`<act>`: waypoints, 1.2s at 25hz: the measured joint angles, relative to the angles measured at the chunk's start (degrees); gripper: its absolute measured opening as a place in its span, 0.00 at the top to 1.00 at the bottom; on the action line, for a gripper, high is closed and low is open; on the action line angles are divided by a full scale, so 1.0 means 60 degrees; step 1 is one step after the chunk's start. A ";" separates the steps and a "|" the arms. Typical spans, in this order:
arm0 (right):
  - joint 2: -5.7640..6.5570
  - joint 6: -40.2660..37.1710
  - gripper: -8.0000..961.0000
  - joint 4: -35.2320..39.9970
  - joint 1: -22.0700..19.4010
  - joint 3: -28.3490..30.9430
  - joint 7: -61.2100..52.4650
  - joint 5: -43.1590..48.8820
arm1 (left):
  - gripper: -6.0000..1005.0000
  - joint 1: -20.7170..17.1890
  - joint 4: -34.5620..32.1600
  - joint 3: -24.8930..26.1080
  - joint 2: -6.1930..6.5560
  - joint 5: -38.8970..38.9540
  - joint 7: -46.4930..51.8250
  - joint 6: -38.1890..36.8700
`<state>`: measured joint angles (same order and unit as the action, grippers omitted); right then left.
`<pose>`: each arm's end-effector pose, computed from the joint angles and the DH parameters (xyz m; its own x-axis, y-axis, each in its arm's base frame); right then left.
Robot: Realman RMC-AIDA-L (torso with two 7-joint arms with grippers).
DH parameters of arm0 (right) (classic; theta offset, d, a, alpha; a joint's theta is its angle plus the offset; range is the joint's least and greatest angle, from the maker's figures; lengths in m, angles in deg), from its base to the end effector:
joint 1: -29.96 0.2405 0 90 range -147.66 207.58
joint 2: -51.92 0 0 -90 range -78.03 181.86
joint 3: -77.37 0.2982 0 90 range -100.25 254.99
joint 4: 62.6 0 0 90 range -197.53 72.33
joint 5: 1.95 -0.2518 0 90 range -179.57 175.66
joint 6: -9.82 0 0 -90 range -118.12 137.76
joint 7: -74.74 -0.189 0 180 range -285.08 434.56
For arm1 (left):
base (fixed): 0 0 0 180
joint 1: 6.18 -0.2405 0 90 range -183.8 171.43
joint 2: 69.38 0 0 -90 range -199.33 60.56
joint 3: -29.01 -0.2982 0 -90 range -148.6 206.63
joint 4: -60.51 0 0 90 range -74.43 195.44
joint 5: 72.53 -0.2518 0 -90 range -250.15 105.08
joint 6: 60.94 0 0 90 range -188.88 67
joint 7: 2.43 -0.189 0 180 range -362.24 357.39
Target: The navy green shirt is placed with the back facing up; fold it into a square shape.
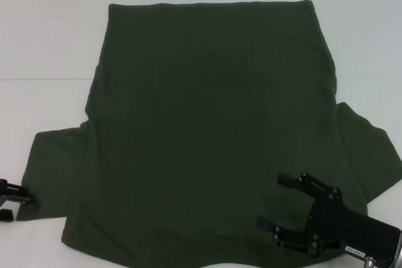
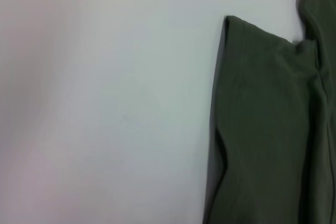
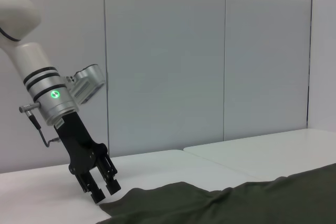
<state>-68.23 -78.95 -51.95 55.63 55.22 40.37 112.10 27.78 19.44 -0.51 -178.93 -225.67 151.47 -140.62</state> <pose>0.3335 0.3257 -0.1217 0.7573 -0.0343 -0.6522 -0.3545 -0.8602 -0.3665 -0.4321 0.4164 0.0445 -0.1174 0.9127 0.3915 0.9474 0.2211 -0.2314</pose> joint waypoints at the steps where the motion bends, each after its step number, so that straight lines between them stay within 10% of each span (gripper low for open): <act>1: -0.0001 0.0000 0.03 0.0004 0.0000 0.0000 0.0000 0.0000 | 0.39 0.0009 0.0010 0.0000 -0.0001 -0.0002 0.0000 0.0007; 30: 0.0000 0.0005 0.03 -0.0033 0.0007 0.0000 0.0000 0.0004 | 0.39 0.0220 0.0356 -0.0022 -0.0180 0.0098 -0.0013 0.0455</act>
<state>-68.23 -78.92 -52.15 55.67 55.22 40.37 112.13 29.09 21.58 -0.65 -180.01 -225.09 151.40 -137.89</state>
